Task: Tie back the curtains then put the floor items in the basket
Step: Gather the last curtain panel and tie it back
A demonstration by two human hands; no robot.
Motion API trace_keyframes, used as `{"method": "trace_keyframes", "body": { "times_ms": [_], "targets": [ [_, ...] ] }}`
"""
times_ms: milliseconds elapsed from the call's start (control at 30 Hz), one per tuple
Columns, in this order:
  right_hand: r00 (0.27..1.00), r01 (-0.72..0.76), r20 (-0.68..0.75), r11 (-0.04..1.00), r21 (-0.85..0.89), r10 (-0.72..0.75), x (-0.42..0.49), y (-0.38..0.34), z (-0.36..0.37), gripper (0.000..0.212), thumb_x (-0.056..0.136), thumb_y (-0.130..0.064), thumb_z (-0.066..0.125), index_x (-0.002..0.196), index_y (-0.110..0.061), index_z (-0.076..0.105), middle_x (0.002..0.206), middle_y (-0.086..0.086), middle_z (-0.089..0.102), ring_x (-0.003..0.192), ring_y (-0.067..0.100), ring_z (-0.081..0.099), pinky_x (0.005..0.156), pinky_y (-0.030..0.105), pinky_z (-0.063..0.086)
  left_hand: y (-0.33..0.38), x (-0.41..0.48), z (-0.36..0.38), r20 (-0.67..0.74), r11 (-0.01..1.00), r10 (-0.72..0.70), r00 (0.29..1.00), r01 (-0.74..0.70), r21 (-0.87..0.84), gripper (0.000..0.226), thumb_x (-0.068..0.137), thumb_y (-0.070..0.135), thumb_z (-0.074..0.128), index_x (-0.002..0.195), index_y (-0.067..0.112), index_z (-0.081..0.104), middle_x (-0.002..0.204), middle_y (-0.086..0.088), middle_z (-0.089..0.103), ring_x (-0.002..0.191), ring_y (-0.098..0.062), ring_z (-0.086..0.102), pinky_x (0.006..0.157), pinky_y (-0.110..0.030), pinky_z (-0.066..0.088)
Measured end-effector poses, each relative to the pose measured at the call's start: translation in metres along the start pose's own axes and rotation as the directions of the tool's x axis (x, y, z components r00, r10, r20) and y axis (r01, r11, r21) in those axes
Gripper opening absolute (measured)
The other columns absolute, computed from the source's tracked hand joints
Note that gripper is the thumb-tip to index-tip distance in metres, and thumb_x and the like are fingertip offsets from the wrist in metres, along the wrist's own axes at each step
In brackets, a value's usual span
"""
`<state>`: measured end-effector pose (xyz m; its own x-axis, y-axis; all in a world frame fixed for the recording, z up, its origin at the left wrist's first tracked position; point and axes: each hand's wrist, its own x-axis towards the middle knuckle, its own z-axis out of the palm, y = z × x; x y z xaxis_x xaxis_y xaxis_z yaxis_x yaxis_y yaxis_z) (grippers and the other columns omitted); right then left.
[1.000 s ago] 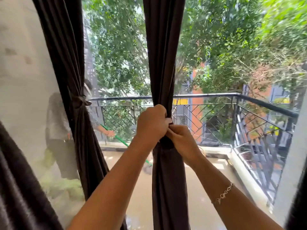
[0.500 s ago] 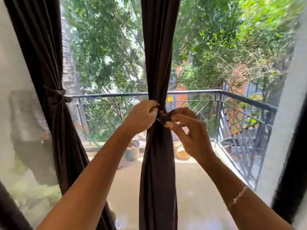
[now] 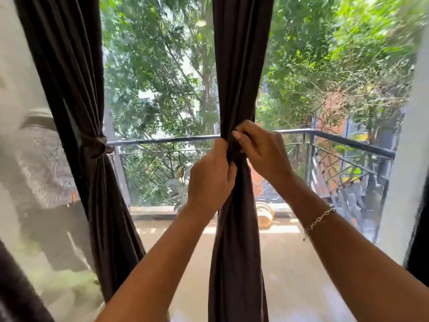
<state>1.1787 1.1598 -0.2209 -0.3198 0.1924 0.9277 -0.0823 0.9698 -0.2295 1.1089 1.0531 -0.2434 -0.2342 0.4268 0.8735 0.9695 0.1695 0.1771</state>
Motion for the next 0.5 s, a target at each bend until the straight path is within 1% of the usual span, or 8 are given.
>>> {"method": "trace_keyframes", "body": {
  "times_ms": [100,167,233,267,333,367,433,500],
  "targets": [
    [0.999,-0.046,-0.002,0.998,0.037,0.046,0.005,-0.002,-0.001,0.021,0.086,-0.028,0.056,0.079,-0.010,0.064,0.056,-0.001,0.055,0.051,0.017,0.050,0.052,0.029,0.038,0.004,-0.004,-0.002,-0.054,0.998,0.054,0.997,-0.055,-0.029,0.032,0.083,0.004,0.054,0.114,-0.003,0.053,0.077,-0.022,0.064,0.058,-0.041,0.060,0.049,-0.033,0.039],
    [0.995,-0.094,0.015,0.994,0.057,0.094,0.008,-0.001,-0.003,0.019,0.083,-0.026,0.063,0.075,-0.009,0.065,0.055,0.001,0.055,0.052,0.014,0.048,0.053,0.026,0.034,0.005,-0.005,-0.003,-0.053,0.985,0.170,0.984,-0.167,0.050,0.022,0.083,0.003,0.053,0.102,-0.005,0.061,0.075,-0.022,0.064,0.055,-0.038,0.061,0.043,-0.038,0.049],
    [0.990,-0.136,0.053,0.988,0.067,0.132,0.011,-0.001,-0.005,0.018,0.083,-0.024,0.066,0.074,-0.008,0.065,0.055,0.007,0.058,0.052,0.019,0.052,0.054,0.028,0.038,0.004,-0.006,-0.002,-0.080,0.950,0.268,0.960,-0.250,0.184,0.006,0.078,-0.001,0.060,0.083,-0.003,0.063,0.066,-0.019,0.060,0.047,-0.034,0.057,0.034,-0.037,0.046],
    [0.987,-0.151,0.073,0.986,0.076,0.146,0.012,-0.002,-0.006,0.018,0.083,-0.023,0.066,0.074,-0.008,0.065,0.054,0.007,0.059,0.051,0.019,0.056,0.055,0.029,0.041,0.003,-0.007,0.000,-0.085,0.942,0.276,0.957,-0.252,0.221,0.005,0.075,-0.003,0.066,0.076,-0.001,0.062,0.063,-0.017,0.058,0.044,-0.033,0.055,0.031,-0.035,0.044],
    [0.983,-0.164,0.096,0.982,0.097,0.155,0.010,-0.002,-0.010,0.018,0.085,-0.021,0.064,0.075,-0.005,0.063,0.051,0.004,0.058,0.050,0.017,0.058,0.057,0.030,0.046,0.005,-0.011,0.003,-0.055,0.947,0.236,0.970,-0.217,0.236,0.011,0.072,0.001,0.072,0.074,0.002,0.061,0.065,-0.014,0.060,0.045,-0.032,0.055,0.033,-0.031,0.043],
    [0.982,-0.162,0.109,0.982,0.096,0.151,0.009,-0.001,-0.011,0.018,0.087,-0.019,0.062,0.076,-0.005,0.061,0.052,0.002,0.058,0.050,0.016,0.057,0.058,0.030,0.045,0.007,-0.012,0.002,-0.028,0.962,0.183,0.983,-0.173,0.213,0.009,0.075,0.006,0.071,0.077,0.003,0.063,0.069,-0.013,0.062,0.049,-0.033,0.057,0.039,-0.031,0.042],
    [0.979,-0.158,0.145,0.985,0.073,0.146,0.005,-0.001,-0.017,0.015,0.090,-0.016,0.057,0.076,-0.009,0.058,0.056,0.000,0.059,0.054,0.013,0.056,0.060,0.029,0.044,0.013,-0.011,0.000,0.053,0.990,0.032,0.998,-0.039,0.136,0.012,0.084,0.020,0.063,0.090,0.009,0.065,0.083,-0.010,0.066,0.069,-0.034,0.062,0.054,-0.032,0.042],
    [0.960,-0.224,0.204,0.961,0.162,0.189,0.000,-0.002,-0.022,0.018,0.093,-0.011,0.051,0.076,-0.016,0.052,0.059,-0.001,0.058,0.052,0.006,0.052,0.057,0.024,0.043,0.015,-0.005,-0.003,0.212,0.993,-0.118,0.970,0.115,0.026,0.018,0.087,0.029,0.058,0.092,0.016,0.068,0.088,-0.007,0.066,0.084,-0.031,0.061,0.066,-0.030,0.040]
  ]
}}
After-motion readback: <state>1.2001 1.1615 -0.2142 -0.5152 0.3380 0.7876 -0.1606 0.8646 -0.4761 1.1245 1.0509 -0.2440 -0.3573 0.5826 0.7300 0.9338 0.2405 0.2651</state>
